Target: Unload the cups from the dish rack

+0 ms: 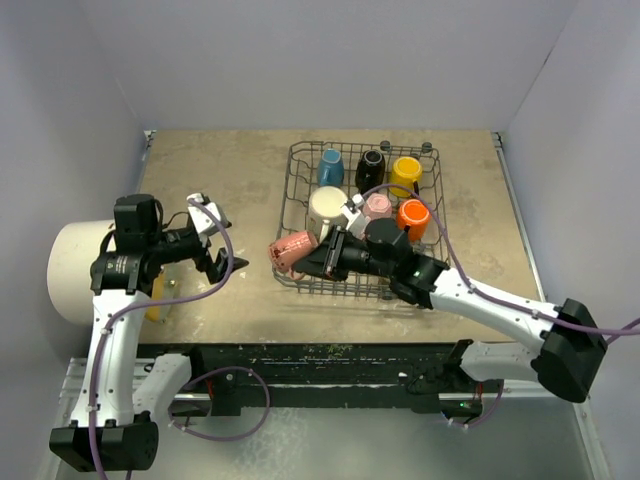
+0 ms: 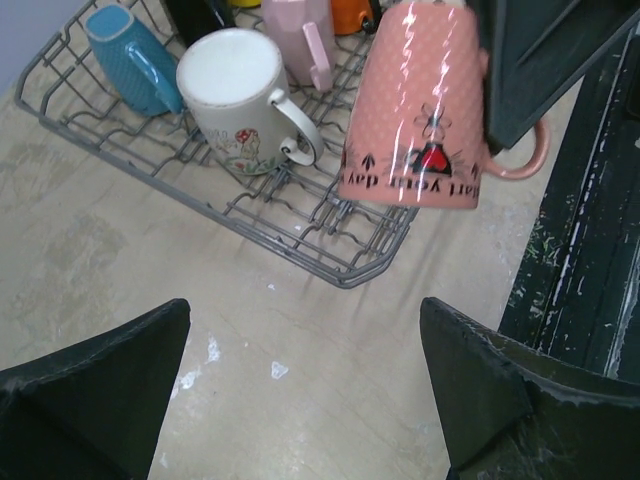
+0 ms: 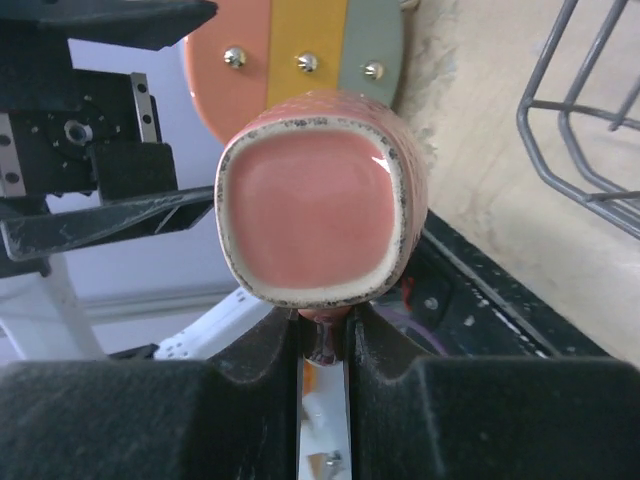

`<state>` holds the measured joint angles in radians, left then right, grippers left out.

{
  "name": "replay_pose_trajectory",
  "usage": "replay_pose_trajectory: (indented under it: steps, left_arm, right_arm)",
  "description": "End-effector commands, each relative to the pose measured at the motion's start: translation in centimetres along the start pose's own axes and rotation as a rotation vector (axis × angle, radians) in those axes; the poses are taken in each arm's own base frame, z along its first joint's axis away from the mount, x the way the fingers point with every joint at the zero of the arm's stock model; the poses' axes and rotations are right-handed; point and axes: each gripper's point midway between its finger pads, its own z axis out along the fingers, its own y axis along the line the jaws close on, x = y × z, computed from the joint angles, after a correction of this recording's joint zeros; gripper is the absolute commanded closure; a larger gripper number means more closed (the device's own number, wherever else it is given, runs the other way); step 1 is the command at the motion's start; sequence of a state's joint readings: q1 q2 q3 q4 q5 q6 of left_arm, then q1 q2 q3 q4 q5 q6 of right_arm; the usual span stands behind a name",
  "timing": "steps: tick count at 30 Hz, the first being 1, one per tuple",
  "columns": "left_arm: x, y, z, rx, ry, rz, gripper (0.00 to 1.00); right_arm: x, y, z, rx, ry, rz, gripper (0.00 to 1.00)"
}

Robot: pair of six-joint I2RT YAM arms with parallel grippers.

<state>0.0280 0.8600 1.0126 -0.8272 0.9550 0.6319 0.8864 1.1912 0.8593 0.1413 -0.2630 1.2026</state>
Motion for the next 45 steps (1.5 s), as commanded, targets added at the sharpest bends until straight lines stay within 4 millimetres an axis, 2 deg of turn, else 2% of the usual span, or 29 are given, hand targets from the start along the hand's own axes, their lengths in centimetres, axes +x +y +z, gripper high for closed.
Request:
replay_pose_trajectory:
  steps: [1, 5, 9, 13, 26, 34, 38, 41, 43, 45]
  left_arm:
    - [-4.3, -1.2, -0.6, 0.075, -0.132, 0.075, 0.01]
    - [-5.5, -2.3, -0.8, 0.129, -0.182, 0.068, 0.08]
    - [-6.0, -3.0, -1.2, 0.15, -0.204, 0.094, 0.1]
    - [-6.1, -2.8, -1.1, 0.146, -0.208, 0.093, 0.12]
    - [-8.3, -1.8, -1.2, 0.122, -0.26, 0.041, 0.25]
    - [-8.3, -1.5, -0.2, 0.185, -0.29, -0.064, 0.47]
    - [-8.4, -1.5, 0.0, 0.198, -0.3, -0.088, 0.5]
    - [-8.7, -1.8, -0.3, 0.204, -0.308, -0.074, 0.55]
    - [-8.8, -2.1, -0.4, 0.208, -0.309, -0.058, 0.66]
    - [-8.6, -2.1, -0.4, 0.206, -0.305, -0.056, 0.82]
  right_arm:
    - [-1.2, 9.1, -1.6, -0.456, -0.014, 0.127, 1.0]
    - [-1.3, 9.6, -1.7, -0.531, -0.011, 0.191, 1.0]
    - [-1.9, 10.5, -2.5, -0.589, -0.041, 0.222, 1.0]
    - [-1.9, 11.2, -2.3, -0.604, -0.036, 0.251, 1.0]
    - [-0.7, 12.2, -1.3, -0.639, 0.004, 0.294, 1.0]
    - [-0.3, 14.9, -1.0, -0.759, 0.008, 0.331, 1.0]
    - [0.3, 16.5, -0.4, -0.839, 0.031, 0.352, 1.0]
    - [0.5, 16.7, -0.1, -0.867, 0.034, 0.375, 1.0]
    - [0.5, 16.2, 0.0, -0.854, 0.026, 0.383, 1.0]
    - [0.5, 15.5, 0.1, -0.83, 0.013, 0.393, 1.0]
